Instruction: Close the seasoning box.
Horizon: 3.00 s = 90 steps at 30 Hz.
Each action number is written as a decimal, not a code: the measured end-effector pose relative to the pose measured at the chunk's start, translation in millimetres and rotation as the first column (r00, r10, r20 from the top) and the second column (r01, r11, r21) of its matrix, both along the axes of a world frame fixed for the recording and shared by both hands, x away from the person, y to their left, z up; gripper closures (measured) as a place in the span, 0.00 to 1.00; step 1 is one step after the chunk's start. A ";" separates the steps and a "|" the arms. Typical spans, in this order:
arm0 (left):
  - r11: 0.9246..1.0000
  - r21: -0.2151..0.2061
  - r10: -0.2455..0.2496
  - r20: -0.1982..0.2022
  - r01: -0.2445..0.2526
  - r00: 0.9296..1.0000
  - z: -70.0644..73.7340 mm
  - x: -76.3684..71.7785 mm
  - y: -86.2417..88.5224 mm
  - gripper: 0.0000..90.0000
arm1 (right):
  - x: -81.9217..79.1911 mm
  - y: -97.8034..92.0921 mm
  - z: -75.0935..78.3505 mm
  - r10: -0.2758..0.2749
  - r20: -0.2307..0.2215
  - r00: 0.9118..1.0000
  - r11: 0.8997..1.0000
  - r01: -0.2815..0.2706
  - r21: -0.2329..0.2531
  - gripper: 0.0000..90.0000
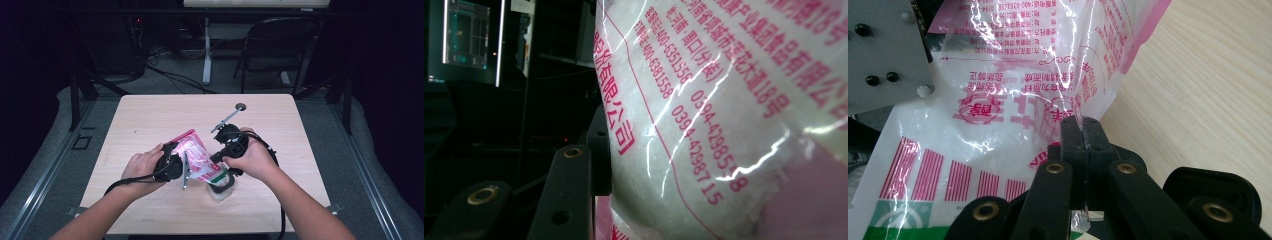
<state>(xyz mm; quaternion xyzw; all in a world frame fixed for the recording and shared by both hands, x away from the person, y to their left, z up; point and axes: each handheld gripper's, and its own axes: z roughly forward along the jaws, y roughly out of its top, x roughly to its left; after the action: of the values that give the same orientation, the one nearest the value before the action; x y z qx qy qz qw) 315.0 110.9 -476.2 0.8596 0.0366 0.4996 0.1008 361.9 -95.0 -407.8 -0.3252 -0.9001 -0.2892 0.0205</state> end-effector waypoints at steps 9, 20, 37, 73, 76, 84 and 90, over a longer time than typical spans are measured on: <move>1.000 0.022 -0.006 0.030 0.005 1.000 -0.2 -0.4 -1.9 0.69 | 0.4 -2.5 -0.8 -0.006 -0.001 1.000 1.000 0.006 0.005 1.00; 0.999 0.048 -0.013 0.066 0.010 0.998 -4.5 0.4 -4.9 0.69 | 1.7 -3.9 -6.2 -0.014 -0.002 1.000 1.000 0.014 -0.004 1.00; 0.995 0.101 -0.028 0.114 0.016 0.993 -11.8 -2.3 -9.2 0.69 | 2.0 -6.5 -15.1 -0.019 -0.011 1.000 1.000 0.019 -0.013 1.00; 0.977 0.210 -0.076 0.178 0.038 0.981 -3.4 -6.2 -14.8 0.70 | 1.6 -10.2 -21.4 -0.037 -0.014 0.999 0.999 0.037 -0.005 1.00; 0.976 0.215 -0.078 0.180 0.038 0.981 -2.1 -6.2 -15.2 0.71 | 1.2 -10.2 -21.1 -0.039 -0.014 0.999 0.999 0.039 -0.009 1.00; 0.973 0.229 -0.078 0.177 0.036 0.981 0.0 -7.0 -16.8 0.71 | 1.6 -11.1 -20.8 -0.027 -0.010 1.000 0.999 0.027 -0.019 1.00; 0.972 0.231 -0.082 0.181 0.039 0.980 0.8 -7.1 -17.5 0.71 | 1.0 -11.2 -21.4 -0.036 -0.007 0.999 0.999 0.036 -0.003 1.00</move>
<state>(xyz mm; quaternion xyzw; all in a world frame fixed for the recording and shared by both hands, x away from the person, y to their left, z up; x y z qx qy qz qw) 307.9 93.5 -475.4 0.8148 -0.0565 0.5766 0.0204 363.0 -106.2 -429.3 -0.3427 -0.8944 -0.2869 0.0181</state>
